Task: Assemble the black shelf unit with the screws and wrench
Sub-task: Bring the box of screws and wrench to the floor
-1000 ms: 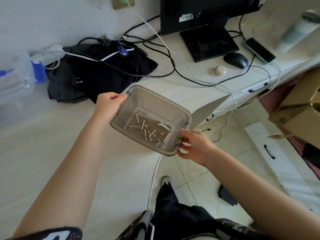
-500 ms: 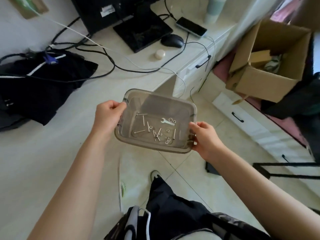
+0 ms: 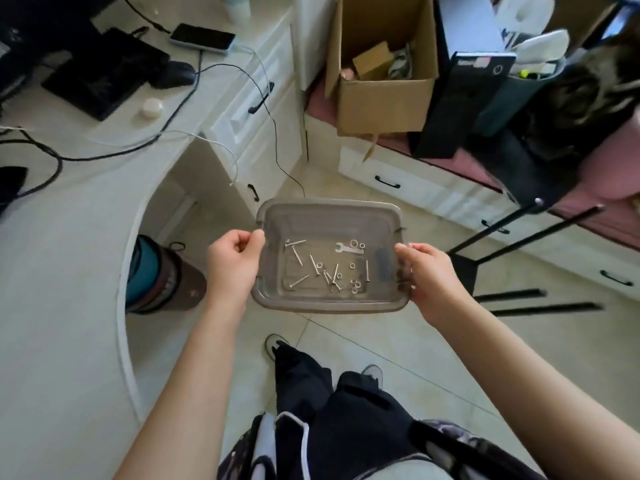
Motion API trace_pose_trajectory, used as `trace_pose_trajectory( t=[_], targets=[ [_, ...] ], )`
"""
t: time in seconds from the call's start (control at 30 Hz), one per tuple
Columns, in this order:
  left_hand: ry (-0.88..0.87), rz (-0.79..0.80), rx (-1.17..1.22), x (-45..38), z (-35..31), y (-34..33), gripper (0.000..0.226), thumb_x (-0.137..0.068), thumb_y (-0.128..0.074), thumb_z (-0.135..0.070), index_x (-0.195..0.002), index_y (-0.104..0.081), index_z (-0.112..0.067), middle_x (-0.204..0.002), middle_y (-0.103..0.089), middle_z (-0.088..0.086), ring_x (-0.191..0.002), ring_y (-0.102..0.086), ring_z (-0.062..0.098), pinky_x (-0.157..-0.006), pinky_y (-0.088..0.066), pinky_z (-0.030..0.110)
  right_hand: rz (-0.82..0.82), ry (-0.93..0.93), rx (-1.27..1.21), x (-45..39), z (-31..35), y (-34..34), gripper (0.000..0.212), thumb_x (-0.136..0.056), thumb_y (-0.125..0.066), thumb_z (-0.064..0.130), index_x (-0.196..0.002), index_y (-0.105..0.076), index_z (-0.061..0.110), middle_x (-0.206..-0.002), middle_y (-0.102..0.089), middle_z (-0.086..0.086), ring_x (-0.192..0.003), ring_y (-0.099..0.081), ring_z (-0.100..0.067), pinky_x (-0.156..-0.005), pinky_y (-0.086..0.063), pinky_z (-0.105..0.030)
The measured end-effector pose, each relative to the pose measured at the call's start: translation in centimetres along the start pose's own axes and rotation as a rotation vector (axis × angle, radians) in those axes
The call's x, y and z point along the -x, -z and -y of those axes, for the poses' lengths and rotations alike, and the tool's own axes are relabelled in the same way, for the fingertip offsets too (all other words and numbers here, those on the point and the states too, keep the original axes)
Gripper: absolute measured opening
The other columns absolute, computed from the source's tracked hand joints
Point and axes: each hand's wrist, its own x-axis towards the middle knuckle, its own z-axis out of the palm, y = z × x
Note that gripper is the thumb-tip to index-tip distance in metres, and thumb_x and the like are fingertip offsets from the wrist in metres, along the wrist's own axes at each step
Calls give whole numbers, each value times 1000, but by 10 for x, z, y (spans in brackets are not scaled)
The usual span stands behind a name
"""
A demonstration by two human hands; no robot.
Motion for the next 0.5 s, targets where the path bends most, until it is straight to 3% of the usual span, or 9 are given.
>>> trace_pose_trajectory(
  t=[0.2,0.33,0.5],
  targets=[
    [30,145,3,65,-3,-96,24,-92,-69,-25,-69,-64,-19,-51,-57,-18,-47,-46,-3,-48,-40,10,-130,-17,-110,-2,-29,118,9,-93,-65,19,-99,-63,13,-77,-61,-6,-63,-53,-18,-56,-46,-28],
    [47,218,-14,103,-11,-148,22,-93,-68,-25,-73,-66,-17,-52,-59,-19,-48,-48,-4,-50,-41,10,-210,-22,-197,-8,-46,182,7,-91,-67,18,-95,-61,16,-81,-65,-5,-68,-58,-18,-62,-49,-30],
    [49,302,-52,133,-30,-202,23,-95,-66,-23,-74,-65,-16,-52,-58,-19,-48,-49,-5,-49,-41,9,-283,-42,-284,-16,-60,239,6,-92,-65,15,-97,-63,13,-79,-65,-7,-65,-58,-19,-58,-48,-29]
  ],
)
